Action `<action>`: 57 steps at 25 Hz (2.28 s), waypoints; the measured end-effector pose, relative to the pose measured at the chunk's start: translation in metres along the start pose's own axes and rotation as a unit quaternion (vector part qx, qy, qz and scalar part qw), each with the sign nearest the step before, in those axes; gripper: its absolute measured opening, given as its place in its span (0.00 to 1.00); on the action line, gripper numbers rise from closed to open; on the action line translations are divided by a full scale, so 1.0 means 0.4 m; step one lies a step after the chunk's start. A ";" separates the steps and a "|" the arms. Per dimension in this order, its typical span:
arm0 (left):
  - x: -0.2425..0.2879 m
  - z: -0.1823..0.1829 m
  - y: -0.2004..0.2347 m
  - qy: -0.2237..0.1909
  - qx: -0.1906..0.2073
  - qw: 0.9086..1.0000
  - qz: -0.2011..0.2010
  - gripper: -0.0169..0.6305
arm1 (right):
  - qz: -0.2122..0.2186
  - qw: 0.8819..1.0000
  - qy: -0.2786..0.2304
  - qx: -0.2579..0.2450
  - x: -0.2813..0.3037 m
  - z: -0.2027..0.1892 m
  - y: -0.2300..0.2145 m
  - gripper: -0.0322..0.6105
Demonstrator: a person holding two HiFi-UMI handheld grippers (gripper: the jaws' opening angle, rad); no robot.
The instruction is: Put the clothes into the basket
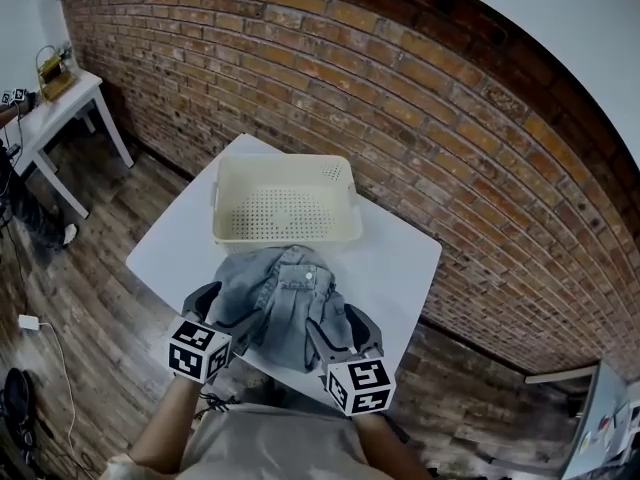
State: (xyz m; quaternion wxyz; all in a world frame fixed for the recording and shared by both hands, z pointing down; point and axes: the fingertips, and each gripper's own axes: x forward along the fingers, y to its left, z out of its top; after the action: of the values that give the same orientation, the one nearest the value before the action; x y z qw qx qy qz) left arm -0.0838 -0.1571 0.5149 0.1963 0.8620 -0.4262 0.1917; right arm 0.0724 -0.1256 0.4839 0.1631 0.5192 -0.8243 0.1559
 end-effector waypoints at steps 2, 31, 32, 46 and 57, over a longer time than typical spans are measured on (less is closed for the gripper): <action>0.020 -0.019 0.014 0.020 -0.002 1.000 -0.004 0.68 | 0.004 1.000 0.022 0.018 0.019 -0.027 -0.016 0.58; 0.239 -0.282 0.066 0.269 -0.101 0.949 -0.132 0.89 | 0.145 0.923 0.300 0.195 0.246 -0.377 -0.048 0.94; 0.243 -0.281 0.055 0.270 -0.097 0.948 -0.137 0.89 | 0.154 0.921 0.303 0.191 0.250 -0.375 -0.041 0.93; 0.201 -0.232 -0.058 0.213 -0.091 0.952 -0.198 0.55 | 0.243 0.919 0.280 0.132 0.214 -0.307 0.026 0.68; 0.087 -0.103 -0.142 0.148 -0.056 0.974 -0.165 0.54 | 0.246 0.937 0.236 0.075 0.087 -0.173 0.039 0.67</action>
State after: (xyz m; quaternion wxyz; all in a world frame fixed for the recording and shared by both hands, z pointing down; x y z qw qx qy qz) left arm -0.0249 -0.1276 0.5572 0.3341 0.8702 -0.2545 0.2577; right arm 0.0516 -0.1175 0.5596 0.2699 0.2590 -0.8502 0.3705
